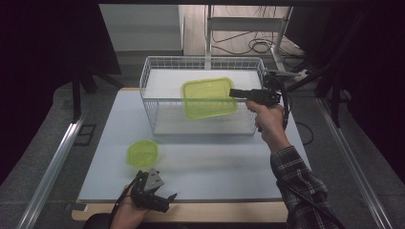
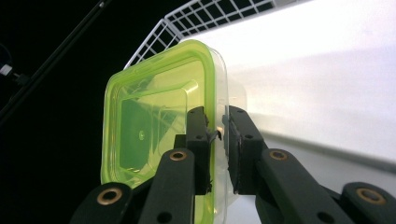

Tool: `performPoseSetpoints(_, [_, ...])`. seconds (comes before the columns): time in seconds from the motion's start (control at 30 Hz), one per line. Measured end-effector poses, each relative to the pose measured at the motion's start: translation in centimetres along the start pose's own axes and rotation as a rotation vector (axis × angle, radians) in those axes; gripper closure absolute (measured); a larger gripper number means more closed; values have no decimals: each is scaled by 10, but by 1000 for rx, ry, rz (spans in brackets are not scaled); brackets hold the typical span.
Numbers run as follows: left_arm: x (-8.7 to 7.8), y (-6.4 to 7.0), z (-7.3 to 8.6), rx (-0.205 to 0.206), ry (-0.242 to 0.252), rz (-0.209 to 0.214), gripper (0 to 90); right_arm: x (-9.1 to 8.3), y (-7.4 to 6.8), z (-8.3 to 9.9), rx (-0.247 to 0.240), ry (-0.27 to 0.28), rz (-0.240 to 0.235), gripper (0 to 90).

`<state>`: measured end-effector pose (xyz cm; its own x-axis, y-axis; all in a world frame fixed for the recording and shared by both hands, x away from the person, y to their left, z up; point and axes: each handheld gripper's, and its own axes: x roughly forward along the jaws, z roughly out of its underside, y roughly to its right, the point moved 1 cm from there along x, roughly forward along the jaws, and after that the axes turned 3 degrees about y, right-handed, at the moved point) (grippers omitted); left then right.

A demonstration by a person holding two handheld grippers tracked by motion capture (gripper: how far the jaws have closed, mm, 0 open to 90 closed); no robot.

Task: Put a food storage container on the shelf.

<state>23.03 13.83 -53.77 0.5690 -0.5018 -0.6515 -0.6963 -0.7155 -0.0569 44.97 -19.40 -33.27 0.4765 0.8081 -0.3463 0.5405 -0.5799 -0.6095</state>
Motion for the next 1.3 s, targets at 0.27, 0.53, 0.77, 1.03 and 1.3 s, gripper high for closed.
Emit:
performPoseSetpoints(0.27, [0, 0, 0, 6, -2, 0, 35, 11, -4, -18, 3, 35, 27, 800])
performPoseSetpoints(0.53, [1, 1, 0, 9, -4, -2, 35, 20, 0, -29, 15, 62, 66, 800])
performPoseSetpoints(0.77, [1, 2, 0, 12, -10, 0, 35, 25, 4, -37, 25, 84, 99, 799])
performPoseSetpoints(1.03, [2, 2, 0, 15, -13, 2, 35, 33, 10, -41, 39, 89, 139, 799])
performPoseSetpoints(1.3, [2, 2, 0, 20, -17, 3, 35, 36, 11, -42, 31, 98, 170, 776])
